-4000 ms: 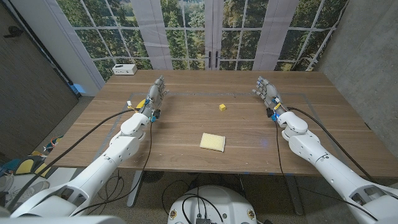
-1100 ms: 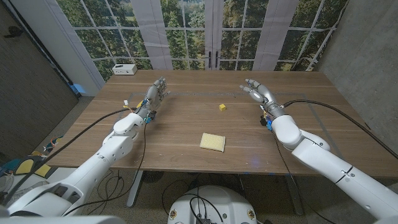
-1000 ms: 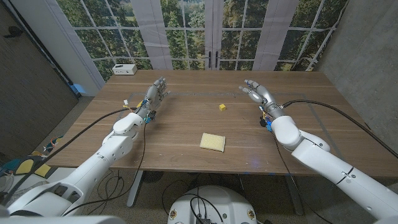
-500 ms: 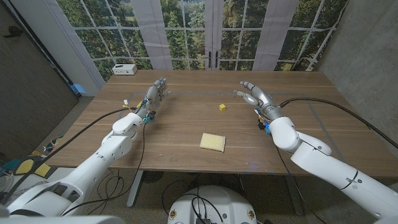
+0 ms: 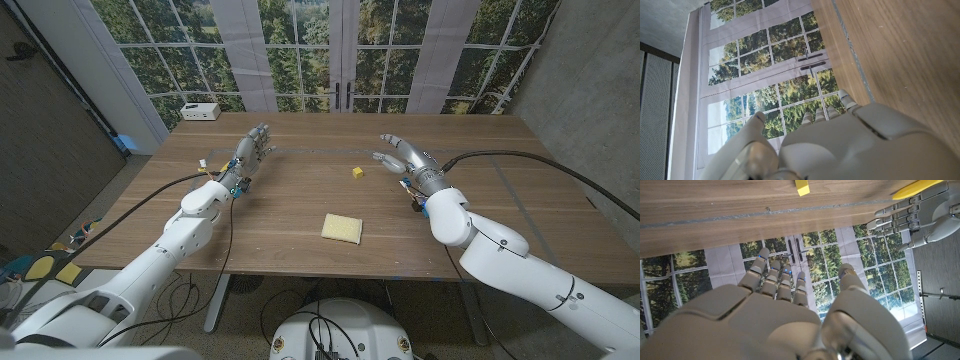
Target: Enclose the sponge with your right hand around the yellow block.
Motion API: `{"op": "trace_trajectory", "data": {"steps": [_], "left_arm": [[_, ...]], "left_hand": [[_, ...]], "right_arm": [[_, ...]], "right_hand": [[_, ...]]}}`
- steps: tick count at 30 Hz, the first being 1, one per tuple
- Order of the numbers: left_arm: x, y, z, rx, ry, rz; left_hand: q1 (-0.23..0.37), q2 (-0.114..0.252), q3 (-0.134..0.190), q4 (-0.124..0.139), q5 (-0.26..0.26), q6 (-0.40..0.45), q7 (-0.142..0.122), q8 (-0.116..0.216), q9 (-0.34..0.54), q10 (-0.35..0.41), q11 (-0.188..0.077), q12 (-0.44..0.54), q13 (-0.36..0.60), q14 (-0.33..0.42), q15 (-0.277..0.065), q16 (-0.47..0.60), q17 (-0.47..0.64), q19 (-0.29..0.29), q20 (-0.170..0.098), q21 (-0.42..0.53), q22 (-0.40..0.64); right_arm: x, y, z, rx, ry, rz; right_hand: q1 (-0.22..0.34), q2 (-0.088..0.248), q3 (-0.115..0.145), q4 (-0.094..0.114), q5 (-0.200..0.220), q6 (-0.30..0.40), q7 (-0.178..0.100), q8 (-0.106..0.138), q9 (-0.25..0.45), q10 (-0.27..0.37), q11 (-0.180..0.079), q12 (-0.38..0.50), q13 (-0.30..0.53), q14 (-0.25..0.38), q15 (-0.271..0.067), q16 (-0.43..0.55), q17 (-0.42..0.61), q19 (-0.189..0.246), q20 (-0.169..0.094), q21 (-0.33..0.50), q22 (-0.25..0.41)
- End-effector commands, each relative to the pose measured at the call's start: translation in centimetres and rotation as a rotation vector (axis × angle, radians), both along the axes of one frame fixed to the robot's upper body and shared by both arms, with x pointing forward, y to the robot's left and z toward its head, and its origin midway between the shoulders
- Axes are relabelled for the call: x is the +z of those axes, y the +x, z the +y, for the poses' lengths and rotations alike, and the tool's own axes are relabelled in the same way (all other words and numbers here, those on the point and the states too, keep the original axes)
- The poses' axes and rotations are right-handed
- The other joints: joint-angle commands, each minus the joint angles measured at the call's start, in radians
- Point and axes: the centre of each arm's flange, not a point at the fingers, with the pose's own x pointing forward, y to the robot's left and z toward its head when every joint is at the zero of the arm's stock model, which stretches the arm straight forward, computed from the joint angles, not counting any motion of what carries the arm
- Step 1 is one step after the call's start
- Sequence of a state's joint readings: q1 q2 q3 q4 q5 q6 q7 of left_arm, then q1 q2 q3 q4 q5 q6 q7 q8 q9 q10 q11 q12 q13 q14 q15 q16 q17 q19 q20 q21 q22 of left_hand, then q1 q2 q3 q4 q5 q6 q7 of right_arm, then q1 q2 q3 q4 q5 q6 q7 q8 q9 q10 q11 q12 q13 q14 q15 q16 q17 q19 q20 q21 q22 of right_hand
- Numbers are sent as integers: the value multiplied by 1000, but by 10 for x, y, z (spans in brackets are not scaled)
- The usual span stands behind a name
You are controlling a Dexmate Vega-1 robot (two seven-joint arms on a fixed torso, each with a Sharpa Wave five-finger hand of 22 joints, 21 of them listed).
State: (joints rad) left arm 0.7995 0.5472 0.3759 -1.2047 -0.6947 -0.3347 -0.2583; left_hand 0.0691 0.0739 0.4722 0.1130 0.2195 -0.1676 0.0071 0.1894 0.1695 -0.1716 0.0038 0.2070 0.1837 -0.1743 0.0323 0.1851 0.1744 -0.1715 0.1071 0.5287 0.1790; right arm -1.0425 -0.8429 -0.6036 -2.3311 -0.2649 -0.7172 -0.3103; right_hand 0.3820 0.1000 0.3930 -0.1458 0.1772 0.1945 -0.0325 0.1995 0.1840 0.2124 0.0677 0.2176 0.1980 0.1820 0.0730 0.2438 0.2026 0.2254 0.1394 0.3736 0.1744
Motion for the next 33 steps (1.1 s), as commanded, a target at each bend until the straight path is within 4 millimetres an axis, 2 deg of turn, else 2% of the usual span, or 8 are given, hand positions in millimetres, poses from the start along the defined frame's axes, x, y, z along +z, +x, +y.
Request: {"op": "trace_trajectory", "data": {"steps": [1,9,26,33], "left_arm": [[1,4,-3,-19,12,-5],[5,7,-8,-38,22,-18],[6,7,-12,-52,29,-18],[4,5,-14,-57,32,-21]], "left_hand": [[7,8,-2,0,8,-76,-5,-2,6,-142,5,0,3,-148,8,2,3,-52,5,-3,3],[7,8,-2,0,8,-72,-10,-1,6,-141,7,0,3,-147,8,2,3,-52,7,-6,3],[8,9,-4,-1,8,-61,-20,0,6,-139,11,0,3,-144,8,2,3,-49,9,-12,3],[8,9,-5,-1,8,-58,-21,0,6,-139,11,-1,3,-144,9,2,3,-49,9,-14,3]], "right_arm": [[-3,-22,20,-75,-70,15],[-7,-25,25,-17,-106,25],[-14,-42,29,-61,-232,98],[-17,-50,36,-67,-276,158]], "right_hand": [[-10,-4,-7,3,-3,1,-9,-3,2,7,4,-3,1,14,-3,3,3,18,2,-3,4],[-20,-4,-13,10,-3,3,-10,-2,3,8,0,-4,2,16,-7,4,6,23,-1,-4,5],[-12,-1,-13,5,0,5,-12,-3,3,8,-9,-6,2,23,-20,5,5,25,-2,-10,5],[-13,-3,-17,6,0,5,-13,-3,3,13,-6,-6,2,38,-21,10,6,41,2,-7,5]]}}
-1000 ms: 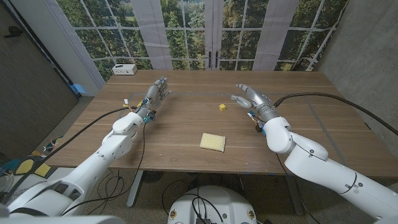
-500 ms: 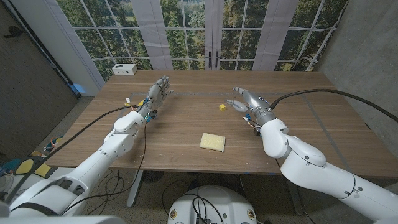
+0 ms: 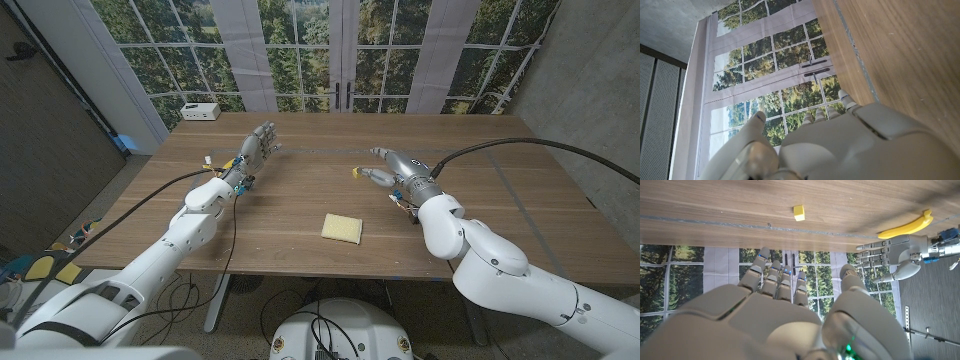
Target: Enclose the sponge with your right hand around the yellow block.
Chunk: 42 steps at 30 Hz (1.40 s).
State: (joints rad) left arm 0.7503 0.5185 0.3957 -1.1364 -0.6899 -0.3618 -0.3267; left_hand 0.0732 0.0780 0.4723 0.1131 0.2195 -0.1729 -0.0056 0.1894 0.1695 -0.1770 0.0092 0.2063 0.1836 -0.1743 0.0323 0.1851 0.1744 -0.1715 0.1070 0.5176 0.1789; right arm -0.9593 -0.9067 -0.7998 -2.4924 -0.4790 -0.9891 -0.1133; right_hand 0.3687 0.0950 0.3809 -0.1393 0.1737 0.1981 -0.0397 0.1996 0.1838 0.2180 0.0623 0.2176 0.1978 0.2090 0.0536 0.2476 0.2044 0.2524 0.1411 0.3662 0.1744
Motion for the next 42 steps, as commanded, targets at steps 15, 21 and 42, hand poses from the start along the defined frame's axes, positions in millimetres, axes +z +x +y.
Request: {"op": "trace_trajectory", "data": {"steps": [15,21,42], "left_arm": [[-8,-6,-5,-25,1,-1],[-9,-8,-4,-26,0,-10],[-10,-7,-2,-46,-2,-23]], "left_hand": [[4,5,-7,-2,8,-50,-9,-1,6,-133,6,0,3,-143,10,2,3,-47,10,-7,3],[4,5,-7,-2,8,-50,-11,-2,6,-133,6,0,3,-144,11,1,3,-46,10,-8,3],[6,5,-9,-3,8,-47,-13,-2,7,-132,6,-1,3,-141,12,2,3,-43,12,-13,3]], "right_arm": [[-5,-27,26,2,-144,151],[-7,-32,38,-15,-184,203],[-12,-35,62,-96,-271,285]], "right_hand": [[-7,6,-12,7,5,16,-1,1,4,23,0,-3,3,41,-9,17,7,41,2,3,5],[-32,6,-25,23,4,22,-2,1,5,32,-1,-2,4,70,-15,29,12,63,10,6,5],[-100,-37,-73,48,10,-42,-27,-19,6,0,-16,-21,5,158,-27,47,11,208,24,35,5]]}}
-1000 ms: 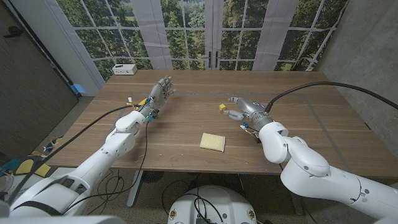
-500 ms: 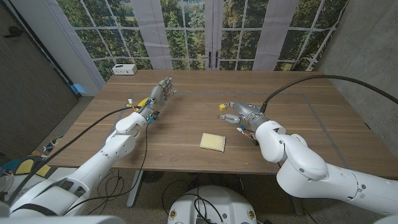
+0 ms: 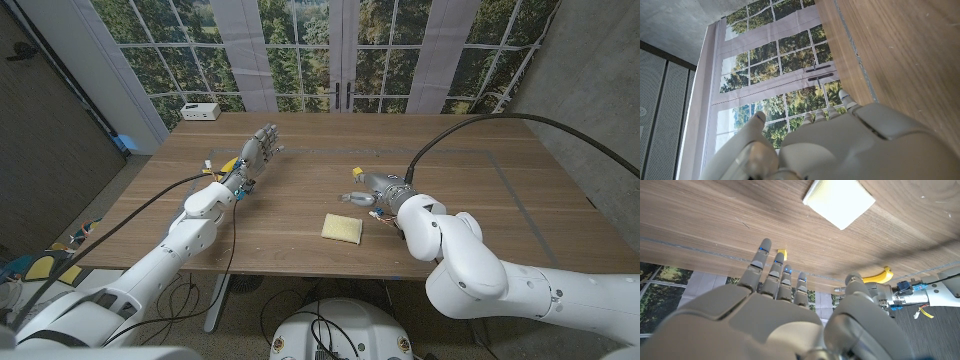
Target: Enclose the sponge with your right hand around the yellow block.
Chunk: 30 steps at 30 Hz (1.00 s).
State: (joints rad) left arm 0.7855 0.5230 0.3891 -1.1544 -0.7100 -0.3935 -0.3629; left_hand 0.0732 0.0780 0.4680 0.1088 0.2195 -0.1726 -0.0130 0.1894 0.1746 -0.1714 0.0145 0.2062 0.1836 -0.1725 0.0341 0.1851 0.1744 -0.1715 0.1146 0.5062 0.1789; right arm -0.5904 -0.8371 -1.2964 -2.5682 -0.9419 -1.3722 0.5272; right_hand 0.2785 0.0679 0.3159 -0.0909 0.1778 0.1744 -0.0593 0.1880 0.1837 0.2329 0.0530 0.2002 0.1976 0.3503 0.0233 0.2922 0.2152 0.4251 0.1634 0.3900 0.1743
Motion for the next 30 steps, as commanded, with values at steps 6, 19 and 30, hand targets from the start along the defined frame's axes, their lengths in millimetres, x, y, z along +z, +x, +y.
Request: {"op": "trace_trajectory", "data": {"steps": [6,19,30], "left_arm": [[5,4,1,-10,-1,-19],[3,2,2,-8,-9,-23],[-1,-2,5,-5,-12,-22]], "left_hand": [[6,5,-5,1,8,-48,-5,-3,1,-137,2,-1,3,-142,10,2,3,-42,6,-4,3],[7,5,-6,0,8,-46,-6,-3,1,-136,3,-1,3,-143,11,1,3,-41,7,-8,4],[7,5,-7,-1,8,-47,-6,-4,1,-135,3,-1,3,-142,12,1,3,-41,9,-11,4]], "right_arm": [[-1,-1,23,-130,-101,20],[-9,4,37,-218,-164,-20],[-18,6,47,-257,-198,35]], "right_hand": [[-18,-23,-17,-2,10,-32,-13,-2,6,-24,-13,-3,5,58,7,6,-4,123,0,33,4],[-37,-37,-31,3,11,-37,-17,0,7,-34,-20,-4,6,61,14,0,-4,125,6,24,4],[-44,-61,-45,-1,16,-32,-19,5,7,-28,-28,1,6,79,1,-2,-7,156,0,26,3]]}}
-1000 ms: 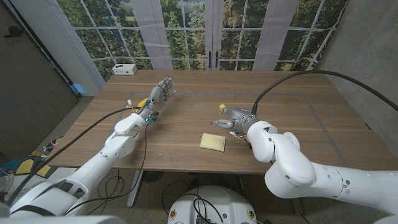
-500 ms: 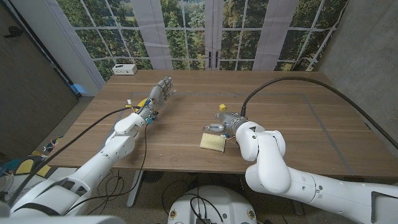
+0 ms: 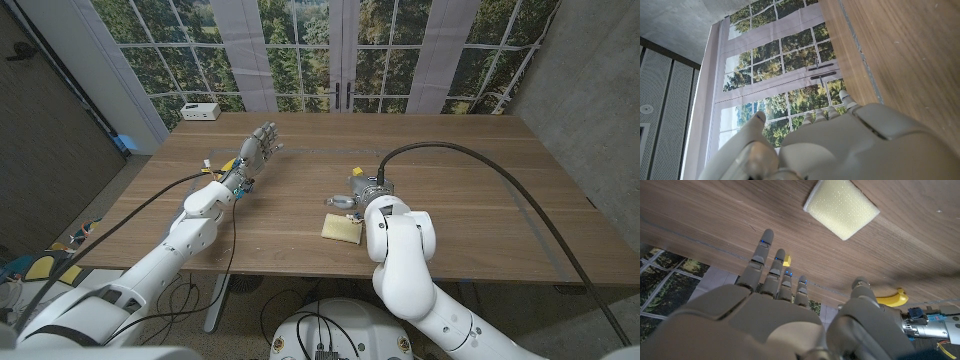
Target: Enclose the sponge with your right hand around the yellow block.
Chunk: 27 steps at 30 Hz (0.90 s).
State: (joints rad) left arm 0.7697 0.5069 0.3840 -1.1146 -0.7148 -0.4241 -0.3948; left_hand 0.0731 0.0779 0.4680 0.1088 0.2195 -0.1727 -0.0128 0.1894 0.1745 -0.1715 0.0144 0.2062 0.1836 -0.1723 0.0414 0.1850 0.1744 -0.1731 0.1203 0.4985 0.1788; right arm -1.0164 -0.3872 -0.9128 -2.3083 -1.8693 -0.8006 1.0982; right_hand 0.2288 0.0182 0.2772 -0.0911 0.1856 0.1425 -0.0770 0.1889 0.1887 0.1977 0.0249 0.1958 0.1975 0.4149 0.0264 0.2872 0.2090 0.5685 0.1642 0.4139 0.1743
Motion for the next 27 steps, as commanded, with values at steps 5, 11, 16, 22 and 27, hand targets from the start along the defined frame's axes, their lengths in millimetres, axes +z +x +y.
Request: {"op": "trace_trajectory", "data": {"steps": [5,11,16,22,27], "left_arm": [[-4,-5,2,2,0,1],[-4,-5,2,-2,7,-1],[-4,-6,2,-3,8,-4],[-4,-6,3,-3,15,1],[-3,-5,4,-10,18,1]], "left_hand": [[8,4,-8,-1,8,-46,-7,-4,2,-135,2,-1,3,-143,4,1,3,-40,3,-5,4],[8,4,-8,-1,8,-46,-6,-4,2,-136,2,-1,3,-143,4,1,2,-39,3,-6,4],[9,4,-9,-2,8,-47,-6,-5,2,-135,1,-1,3,-143,4,0,2,-39,4,-8,4],[9,4,-9,-2,8,-48,-7,-5,2,-136,1,-2,3,-143,5,0,2,-38,3,-9,4],[10,5,-9,-3,8,-47,-6,-5,2,-135,2,-1,3,-143,4,0,2,-37,3,-10,4]], "right_arm": [[-30,11,6,-115,17,102],[-34,11,11,-115,47,90],[-36,11,14,-123,71,74],[-40,15,21,-126,88,92],[-42,18,26,-123,104,85]], "right_hand": [[6,-16,-8,-2,10,-1,-2,4,2,4,1,4,6,12,-3,0,-1,16,-2,1,3],[5,-20,-11,-3,12,3,-3,7,2,8,1,7,6,17,-7,-1,-2,20,-4,-1,3],[1,-22,-14,-1,14,5,-3,7,2,13,3,9,6,20,-9,-1,-1,28,-3,0,3],[-5,-23,-17,2,15,7,-4,8,3,19,8,11,6,25,-9,-1,-1,33,-2,-1,3],[-9,-23,-20,4,16,8,-3,9,3,21,12,12,6,26,-8,-2,0,34,-3,-3,3]]}}
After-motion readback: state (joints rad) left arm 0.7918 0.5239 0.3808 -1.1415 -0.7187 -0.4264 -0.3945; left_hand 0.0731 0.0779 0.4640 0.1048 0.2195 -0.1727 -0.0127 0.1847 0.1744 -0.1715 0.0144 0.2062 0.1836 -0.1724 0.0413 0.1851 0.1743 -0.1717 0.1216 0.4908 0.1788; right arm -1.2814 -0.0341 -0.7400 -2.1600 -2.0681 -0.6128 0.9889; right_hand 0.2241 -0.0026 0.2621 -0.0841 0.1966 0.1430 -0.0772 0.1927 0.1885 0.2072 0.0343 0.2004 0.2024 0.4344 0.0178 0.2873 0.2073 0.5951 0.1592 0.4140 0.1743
